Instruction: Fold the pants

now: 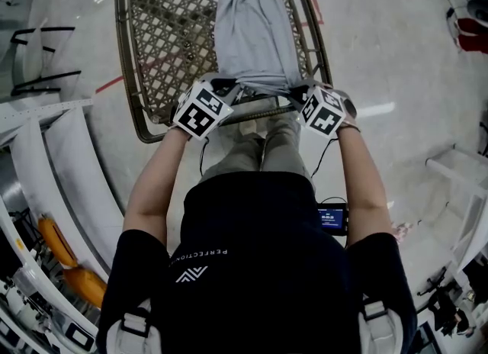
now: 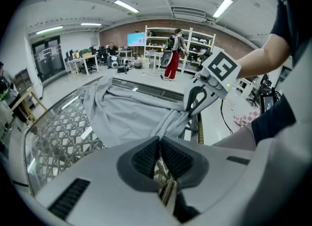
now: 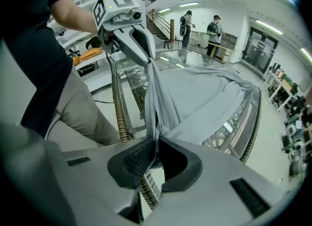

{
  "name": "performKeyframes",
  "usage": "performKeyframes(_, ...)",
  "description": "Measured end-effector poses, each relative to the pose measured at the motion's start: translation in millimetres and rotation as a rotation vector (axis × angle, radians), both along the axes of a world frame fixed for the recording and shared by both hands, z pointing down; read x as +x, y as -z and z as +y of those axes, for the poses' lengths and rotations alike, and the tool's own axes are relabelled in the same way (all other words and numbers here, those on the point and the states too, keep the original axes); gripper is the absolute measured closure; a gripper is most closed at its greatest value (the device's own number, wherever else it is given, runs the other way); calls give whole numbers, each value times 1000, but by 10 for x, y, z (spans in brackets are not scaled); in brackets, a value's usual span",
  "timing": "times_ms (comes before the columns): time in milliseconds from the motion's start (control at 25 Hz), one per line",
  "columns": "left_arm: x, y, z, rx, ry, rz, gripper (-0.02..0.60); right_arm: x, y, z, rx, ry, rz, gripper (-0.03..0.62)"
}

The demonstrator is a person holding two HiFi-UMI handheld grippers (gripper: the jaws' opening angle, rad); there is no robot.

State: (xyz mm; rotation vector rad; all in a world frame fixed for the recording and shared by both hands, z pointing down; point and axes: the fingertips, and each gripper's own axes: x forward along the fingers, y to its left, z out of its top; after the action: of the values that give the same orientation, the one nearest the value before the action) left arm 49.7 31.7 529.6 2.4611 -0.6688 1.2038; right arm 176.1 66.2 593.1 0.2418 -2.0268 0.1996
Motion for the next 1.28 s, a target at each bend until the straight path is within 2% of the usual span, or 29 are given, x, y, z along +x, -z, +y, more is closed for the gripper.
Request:
performKeyframes(200, -13, -48, 149, -11, -71, -48, 557, -16, 85, 39, -32, 22, 11, 545)
performKeyframes(440, -30, -71, 347, -74, -121, -52, 557, 21, 204, 157, -103, 76, 26, 545)
performKeyframes(640, -91, -55, 519, -121, -174, -55, 557, -21, 374, 269, -173, 93, -8, 546)
performKeyframes(800, -111, -26, 607, -150, -201, -42, 557, -35, 485, 314, -193, 122, 2, 546)
performKeyframes(1040, -113, 42, 454, -153, -145, -31, 557, -47, 649, 132, -136, 146, 2, 546)
performKeyframes(1280, -131, 175, 84, -107, -79, -43, 557, -106, 804, -305, -59, 143, -30, 546)
